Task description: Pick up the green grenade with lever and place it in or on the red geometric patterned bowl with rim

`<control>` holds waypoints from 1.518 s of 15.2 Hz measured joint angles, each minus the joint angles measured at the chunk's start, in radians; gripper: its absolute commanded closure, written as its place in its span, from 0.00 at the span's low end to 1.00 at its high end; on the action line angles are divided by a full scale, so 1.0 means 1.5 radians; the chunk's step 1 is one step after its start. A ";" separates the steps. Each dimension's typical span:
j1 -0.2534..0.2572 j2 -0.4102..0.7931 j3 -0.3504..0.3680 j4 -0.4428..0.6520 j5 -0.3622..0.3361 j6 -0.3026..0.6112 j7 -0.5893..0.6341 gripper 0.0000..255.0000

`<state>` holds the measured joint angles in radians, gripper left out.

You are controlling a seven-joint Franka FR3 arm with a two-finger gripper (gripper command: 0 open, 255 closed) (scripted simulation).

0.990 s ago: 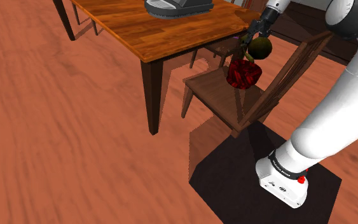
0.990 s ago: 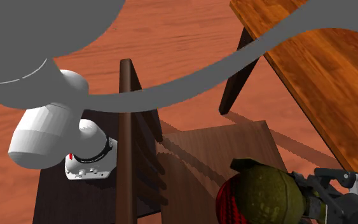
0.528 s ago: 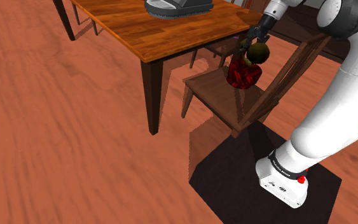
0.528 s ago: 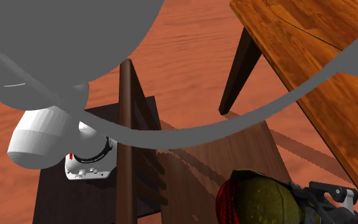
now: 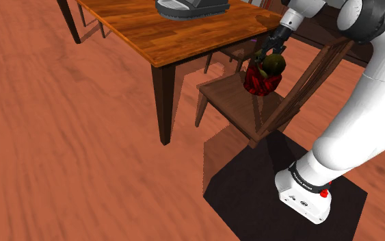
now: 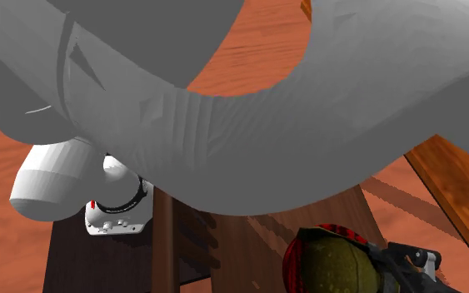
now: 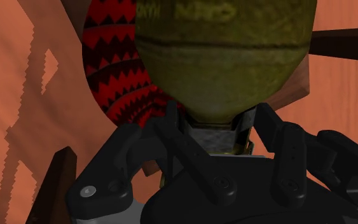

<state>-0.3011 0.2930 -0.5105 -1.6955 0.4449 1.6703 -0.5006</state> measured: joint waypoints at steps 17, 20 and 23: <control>-0.021 0.018 -0.006 0.073 0.002 -0.059 0.000 0.00; -0.024 0.016 -0.007 0.088 0.000 -0.075 0.003 0.00; -0.024 0.016 -0.008 0.090 0.000 -0.078 0.004 0.00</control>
<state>-0.3374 0.3163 -0.5219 -1.5603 0.4446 1.5530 -0.4954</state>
